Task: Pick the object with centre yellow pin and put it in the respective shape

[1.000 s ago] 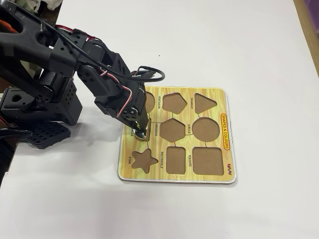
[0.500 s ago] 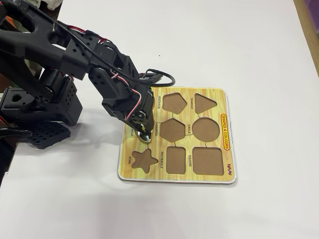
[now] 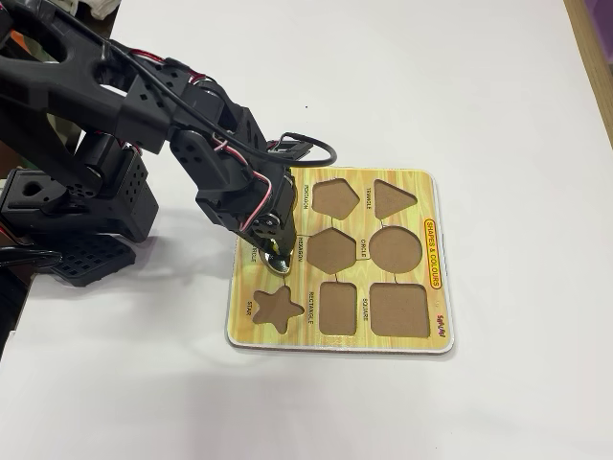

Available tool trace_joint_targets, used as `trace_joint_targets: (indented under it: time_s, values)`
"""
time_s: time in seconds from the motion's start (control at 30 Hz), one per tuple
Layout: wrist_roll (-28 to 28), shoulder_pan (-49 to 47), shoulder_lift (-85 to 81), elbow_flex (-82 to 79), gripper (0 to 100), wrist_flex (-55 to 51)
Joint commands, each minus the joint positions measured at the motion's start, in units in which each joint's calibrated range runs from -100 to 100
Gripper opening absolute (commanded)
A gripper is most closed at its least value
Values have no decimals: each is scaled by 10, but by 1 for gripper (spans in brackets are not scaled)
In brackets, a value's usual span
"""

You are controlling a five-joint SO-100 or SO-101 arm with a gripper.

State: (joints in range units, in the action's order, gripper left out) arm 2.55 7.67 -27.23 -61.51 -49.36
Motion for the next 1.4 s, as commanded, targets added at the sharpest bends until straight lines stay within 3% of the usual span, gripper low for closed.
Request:
trace_joint_targets:
  time_s: [0.0, 1.37]
  values:
    - [2, -29, -5, 20, 1, -2]
    - [16, -28, -5, -7, 1, -4]
